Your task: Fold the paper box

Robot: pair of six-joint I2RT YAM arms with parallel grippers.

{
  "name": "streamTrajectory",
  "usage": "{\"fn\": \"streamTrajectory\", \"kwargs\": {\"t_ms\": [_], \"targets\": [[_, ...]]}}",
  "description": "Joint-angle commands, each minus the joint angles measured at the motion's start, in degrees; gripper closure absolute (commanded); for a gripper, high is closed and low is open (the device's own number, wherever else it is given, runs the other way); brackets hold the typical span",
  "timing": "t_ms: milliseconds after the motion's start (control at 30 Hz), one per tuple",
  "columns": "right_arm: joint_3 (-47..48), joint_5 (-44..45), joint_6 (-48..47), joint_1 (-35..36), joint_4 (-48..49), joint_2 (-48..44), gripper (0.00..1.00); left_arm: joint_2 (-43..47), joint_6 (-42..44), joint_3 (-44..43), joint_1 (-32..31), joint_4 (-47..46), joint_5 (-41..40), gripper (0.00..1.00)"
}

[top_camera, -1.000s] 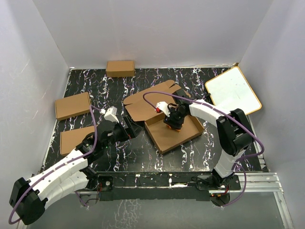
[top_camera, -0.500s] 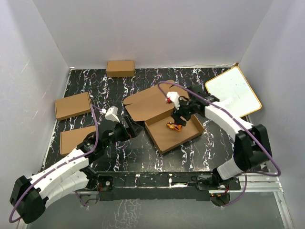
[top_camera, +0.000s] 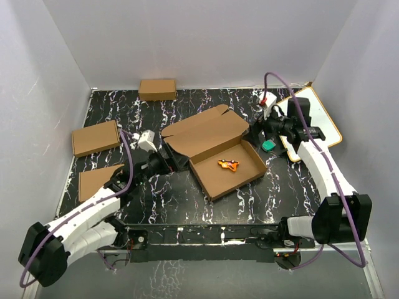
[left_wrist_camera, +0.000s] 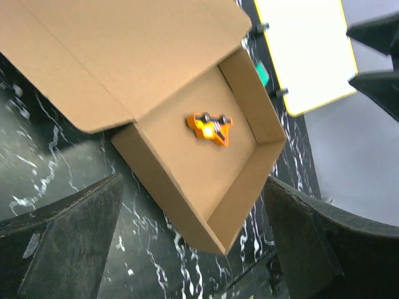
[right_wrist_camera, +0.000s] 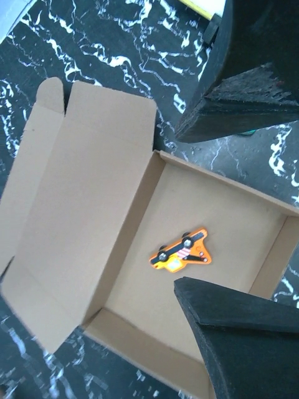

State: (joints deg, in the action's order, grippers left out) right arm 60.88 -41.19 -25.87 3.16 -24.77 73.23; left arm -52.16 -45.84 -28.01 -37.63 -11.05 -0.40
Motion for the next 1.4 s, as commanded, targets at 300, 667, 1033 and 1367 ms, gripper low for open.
{"fn": "streamTrajectory", "kwargs": {"t_ms": [300,667,1033,1367], "targets": [[-13.2,-31.5,15.1,-11.5,19.3,-2.1,0.00,-7.6,-16.6,3.2,23.1,-23.7,27.3,0.09],[-20.1,-35.4,14.4,-15.6,24.4,-3.5,0.00,-9.4,-14.8,4.3,24.2,-16.6,21.7,0.13],[-20.1,-34.7,13.7,-16.1,23.5,-4.1,0.00,-22.4,-13.0,1.2,24.8,-17.0,18.5,0.20],[-20.3,-35.4,13.3,-16.6,23.4,-4.2,0.00,-37.5,-17.3,-0.4,25.8,-34.2,19.5,0.19]]}}
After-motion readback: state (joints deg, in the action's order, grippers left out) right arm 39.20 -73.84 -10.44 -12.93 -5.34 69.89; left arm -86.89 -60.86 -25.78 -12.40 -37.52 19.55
